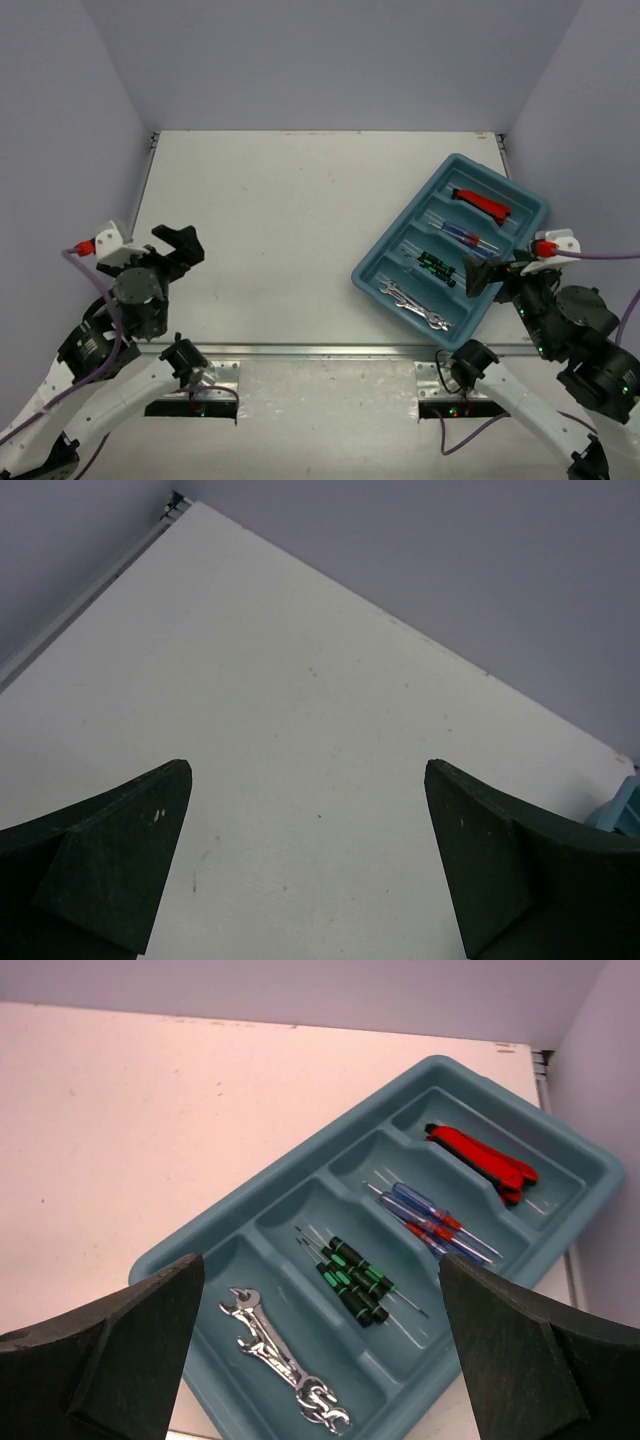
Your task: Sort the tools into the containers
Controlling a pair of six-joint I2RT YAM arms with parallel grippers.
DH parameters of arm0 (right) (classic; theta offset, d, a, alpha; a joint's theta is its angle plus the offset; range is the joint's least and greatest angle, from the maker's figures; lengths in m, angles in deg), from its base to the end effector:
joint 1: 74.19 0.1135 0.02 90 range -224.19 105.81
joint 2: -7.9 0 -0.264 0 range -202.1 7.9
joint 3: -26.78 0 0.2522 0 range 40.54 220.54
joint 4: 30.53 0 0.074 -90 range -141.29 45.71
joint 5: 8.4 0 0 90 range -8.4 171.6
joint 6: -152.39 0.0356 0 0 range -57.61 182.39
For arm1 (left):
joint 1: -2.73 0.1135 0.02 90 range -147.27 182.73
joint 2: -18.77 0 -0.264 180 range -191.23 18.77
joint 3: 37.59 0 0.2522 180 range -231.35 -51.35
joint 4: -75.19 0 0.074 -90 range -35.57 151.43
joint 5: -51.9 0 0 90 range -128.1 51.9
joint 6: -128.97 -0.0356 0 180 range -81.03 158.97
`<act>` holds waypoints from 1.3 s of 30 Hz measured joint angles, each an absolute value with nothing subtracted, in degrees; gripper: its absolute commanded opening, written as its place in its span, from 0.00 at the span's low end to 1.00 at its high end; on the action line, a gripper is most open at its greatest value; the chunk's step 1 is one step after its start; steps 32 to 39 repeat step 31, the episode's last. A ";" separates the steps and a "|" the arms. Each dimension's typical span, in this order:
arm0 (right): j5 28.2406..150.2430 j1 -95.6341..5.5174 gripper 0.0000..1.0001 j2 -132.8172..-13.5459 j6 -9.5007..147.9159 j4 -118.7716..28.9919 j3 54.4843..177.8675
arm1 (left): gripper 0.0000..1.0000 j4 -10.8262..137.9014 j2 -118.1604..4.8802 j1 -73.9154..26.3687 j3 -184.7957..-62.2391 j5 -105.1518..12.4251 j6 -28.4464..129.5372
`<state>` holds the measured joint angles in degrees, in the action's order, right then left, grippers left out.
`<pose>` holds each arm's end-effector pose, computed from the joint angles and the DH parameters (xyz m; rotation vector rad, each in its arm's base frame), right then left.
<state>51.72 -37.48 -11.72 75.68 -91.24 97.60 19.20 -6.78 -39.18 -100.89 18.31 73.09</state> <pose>0.0369 0.0054 0.3814 0.0305 1.7181 0.1942 0.0721 -0.0248 0.3524 -0.5192 1.6660 -0.0373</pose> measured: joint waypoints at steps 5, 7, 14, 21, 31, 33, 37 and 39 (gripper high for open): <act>45.51 -37.48 0.99 -8.63 76.27 -96.90 99.71 | 1.00 23.13 2.56 -39.16 -99.09 20.18 67.24; 43.79 -37.48 0.99 -8.11 75.41 -99.23 99.73 | 1.00 23.92 3.53 -39.16 -98.53 20.79 66.17; 39.40 -37.48 0.99 -5.18 71.75 -102.60 99.72 | 1.00 25.78 1.39 -39.11 -96.55 21.20 65.14; 37.03 -37.48 0.99 -3.86 69.45 -102.10 98.88 | 1.00 27.90 0.46 -31.83 -93.72 18.02 63.70; 35.38 -37.48 0.99 -3.74 68.98 -98.95 95.59 | 1.00 29.36 1.51 -29.41 -92.89 13.93 62.87; 35.38 -37.48 0.99 -3.74 68.98 -98.95 95.59 | 1.00 29.36 1.51 -29.41 -92.89 13.93 62.87; 35.38 -37.48 0.99 -3.74 68.98 -98.95 95.59 | 1.00 29.36 1.51 -29.41 -92.89 13.93 62.87; 35.38 -37.48 0.99 -3.74 68.98 -98.95 95.59 | 1.00 29.36 1.51 -29.41 -92.89 13.93 62.87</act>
